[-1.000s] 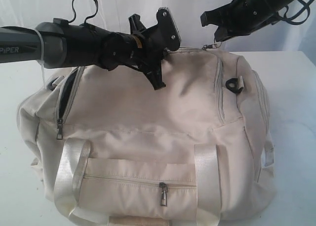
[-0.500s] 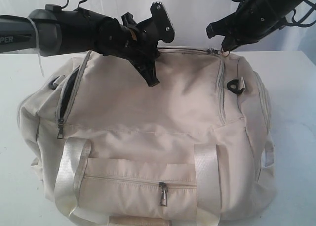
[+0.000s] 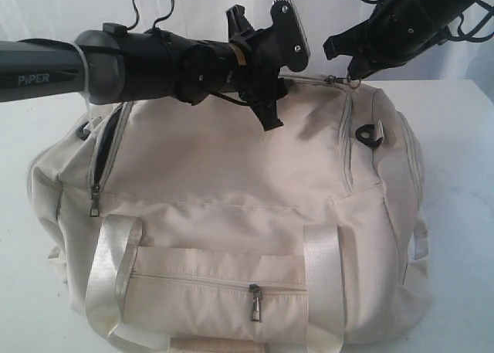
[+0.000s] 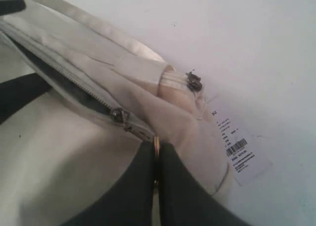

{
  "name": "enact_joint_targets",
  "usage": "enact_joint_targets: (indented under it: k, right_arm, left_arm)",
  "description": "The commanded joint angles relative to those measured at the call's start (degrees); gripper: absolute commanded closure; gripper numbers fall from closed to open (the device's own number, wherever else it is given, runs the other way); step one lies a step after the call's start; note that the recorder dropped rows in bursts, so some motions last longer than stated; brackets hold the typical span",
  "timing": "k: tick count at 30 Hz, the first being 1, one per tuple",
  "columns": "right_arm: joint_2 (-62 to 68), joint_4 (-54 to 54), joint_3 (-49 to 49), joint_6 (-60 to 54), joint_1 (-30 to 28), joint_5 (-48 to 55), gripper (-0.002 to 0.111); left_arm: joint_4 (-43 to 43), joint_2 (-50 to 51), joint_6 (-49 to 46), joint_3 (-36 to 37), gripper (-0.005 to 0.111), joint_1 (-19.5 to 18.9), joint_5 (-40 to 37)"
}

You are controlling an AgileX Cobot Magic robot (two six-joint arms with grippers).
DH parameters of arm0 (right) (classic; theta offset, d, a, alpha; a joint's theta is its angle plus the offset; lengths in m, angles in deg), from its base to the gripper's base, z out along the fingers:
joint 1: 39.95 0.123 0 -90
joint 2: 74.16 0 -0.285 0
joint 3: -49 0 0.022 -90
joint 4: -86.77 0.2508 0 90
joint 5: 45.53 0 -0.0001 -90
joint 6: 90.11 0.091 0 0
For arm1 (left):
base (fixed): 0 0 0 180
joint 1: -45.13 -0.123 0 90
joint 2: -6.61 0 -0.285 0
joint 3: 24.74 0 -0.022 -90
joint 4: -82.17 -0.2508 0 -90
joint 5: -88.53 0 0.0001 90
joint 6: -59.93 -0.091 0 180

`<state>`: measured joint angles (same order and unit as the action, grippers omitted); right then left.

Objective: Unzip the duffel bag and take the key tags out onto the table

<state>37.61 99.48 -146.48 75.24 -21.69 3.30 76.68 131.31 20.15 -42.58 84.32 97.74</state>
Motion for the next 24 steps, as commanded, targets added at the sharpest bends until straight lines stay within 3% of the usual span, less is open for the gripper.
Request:
enact_joint_targets:
  k: [1,4,18,24]
  right_arm:
    - [-0.5,-0.5,0.2,-0.3,-0.6,-0.5,0.108]
    - [-0.5,-0.5,0.2,-0.3,-0.6,-0.4,0.108]
    - [-0.5,-0.1,0.2,-0.3,-0.6,0.8,0.108]
    - [-0.5,-2.5,0.2,-0.7,-0.6,4.0,0.108]
  left_arm:
    - [0.1,1.1,0.0,-0.4,0.055,0.3,1.7]
    - [0.1,1.4,0.0,-0.4,0.06,0.3,1.2]
    - [0.3,1.5,0.4,-0.4,0.105,0.2,0.3]
    - [0.8,1.5,0.8,-0.4,0.107,-0.3,-1.2]
